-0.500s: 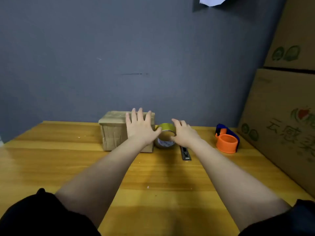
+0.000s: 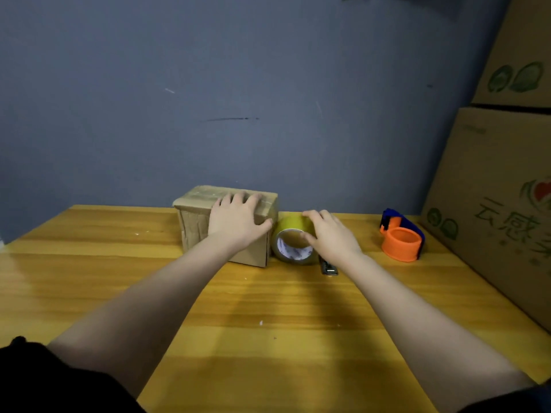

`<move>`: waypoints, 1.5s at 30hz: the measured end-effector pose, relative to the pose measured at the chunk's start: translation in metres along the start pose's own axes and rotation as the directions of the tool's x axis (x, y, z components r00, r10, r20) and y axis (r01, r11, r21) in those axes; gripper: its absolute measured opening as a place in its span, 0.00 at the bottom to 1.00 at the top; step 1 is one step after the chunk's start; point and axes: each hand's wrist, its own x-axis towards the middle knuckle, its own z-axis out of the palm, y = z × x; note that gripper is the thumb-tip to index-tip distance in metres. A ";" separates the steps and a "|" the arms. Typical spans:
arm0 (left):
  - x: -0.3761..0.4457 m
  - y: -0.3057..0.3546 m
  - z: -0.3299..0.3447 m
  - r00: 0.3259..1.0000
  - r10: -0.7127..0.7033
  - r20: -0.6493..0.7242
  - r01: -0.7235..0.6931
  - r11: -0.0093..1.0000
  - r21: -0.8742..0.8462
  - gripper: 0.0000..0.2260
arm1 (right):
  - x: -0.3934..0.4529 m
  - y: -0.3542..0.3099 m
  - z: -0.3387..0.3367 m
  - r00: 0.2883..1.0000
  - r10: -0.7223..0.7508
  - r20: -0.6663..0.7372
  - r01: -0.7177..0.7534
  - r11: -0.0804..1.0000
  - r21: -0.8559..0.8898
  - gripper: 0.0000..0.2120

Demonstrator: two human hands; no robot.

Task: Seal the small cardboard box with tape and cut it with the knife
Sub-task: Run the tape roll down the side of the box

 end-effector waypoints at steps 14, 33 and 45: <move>-0.021 -0.021 -0.023 0.962 0.258 0.095 -0.205 0.904 -0.375 0.31 | -0.094 -0.043 -0.015 0.989 0.086 -0.124 -0.076 0.994 0.082 0.26; -0.015 -0.036 -0.008 0.860 0.494 0.127 -0.369 0.774 -0.515 0.39 | -0.124 -0.069 -0.002 0.987 0.126 -0.097 -0.095 0.957 0.276 0.30; -0.021 -0.033 -0.011 0.872 0.462 0.161 -0.383 0.849 -0.364 0.42 | -0.135 -0.080 0.008 0.992 0.096 -0.084 -0.064 0.943 0.325 0.35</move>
